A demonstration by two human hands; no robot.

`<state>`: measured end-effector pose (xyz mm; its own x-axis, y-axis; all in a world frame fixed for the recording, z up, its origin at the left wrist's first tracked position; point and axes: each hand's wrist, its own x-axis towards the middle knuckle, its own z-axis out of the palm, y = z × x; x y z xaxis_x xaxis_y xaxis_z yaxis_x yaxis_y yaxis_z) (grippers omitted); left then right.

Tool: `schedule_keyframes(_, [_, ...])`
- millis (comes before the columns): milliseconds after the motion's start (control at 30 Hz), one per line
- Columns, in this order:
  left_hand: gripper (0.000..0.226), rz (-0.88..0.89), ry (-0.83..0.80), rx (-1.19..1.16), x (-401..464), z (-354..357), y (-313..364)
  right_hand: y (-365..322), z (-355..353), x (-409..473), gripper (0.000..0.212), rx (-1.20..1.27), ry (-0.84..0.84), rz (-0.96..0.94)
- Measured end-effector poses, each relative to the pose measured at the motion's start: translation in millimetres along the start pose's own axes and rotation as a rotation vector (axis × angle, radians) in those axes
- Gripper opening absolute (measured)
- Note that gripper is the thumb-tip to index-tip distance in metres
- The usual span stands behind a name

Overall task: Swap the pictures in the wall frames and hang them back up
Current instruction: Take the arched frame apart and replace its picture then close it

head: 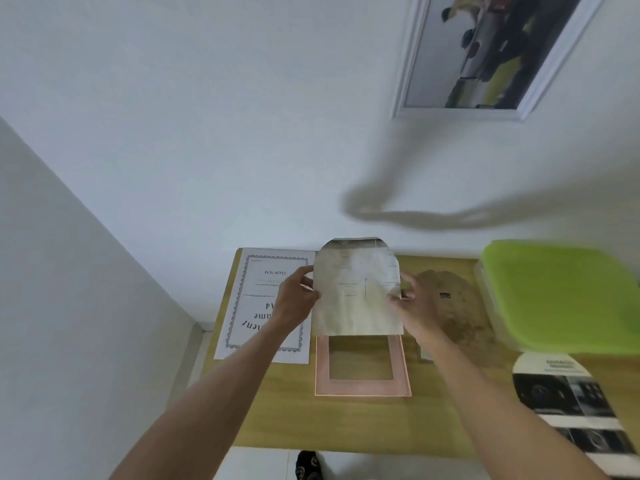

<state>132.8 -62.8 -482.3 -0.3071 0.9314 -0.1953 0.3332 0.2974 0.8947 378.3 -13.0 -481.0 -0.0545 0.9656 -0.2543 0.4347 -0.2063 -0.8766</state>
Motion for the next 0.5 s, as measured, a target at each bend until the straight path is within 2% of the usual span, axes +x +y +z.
schedule_keyframes(200, [0.067,-0.097,-0.111,0.159,-20,32,-34,65,4,-8,0.059,-0.274,-0.107,0.090])
schedule_keyframes(333, [0.052,-0.103,-0.166,0.303,-33,46,-50,79,7,-16,0.052,-0.458,-0.150,0.114])
schedule_keyframes(433, [0.064,-0.098,-0.207,0.491,-42,54,-59,83,11,-24,0.056,-0.661,-0.141,0.114])
schedule_keyframes(500, [0.061,-0.085,-0.199,0.585,-48,56,-59,85,13,-29,0.059,-0.769,-0.135,0.095])
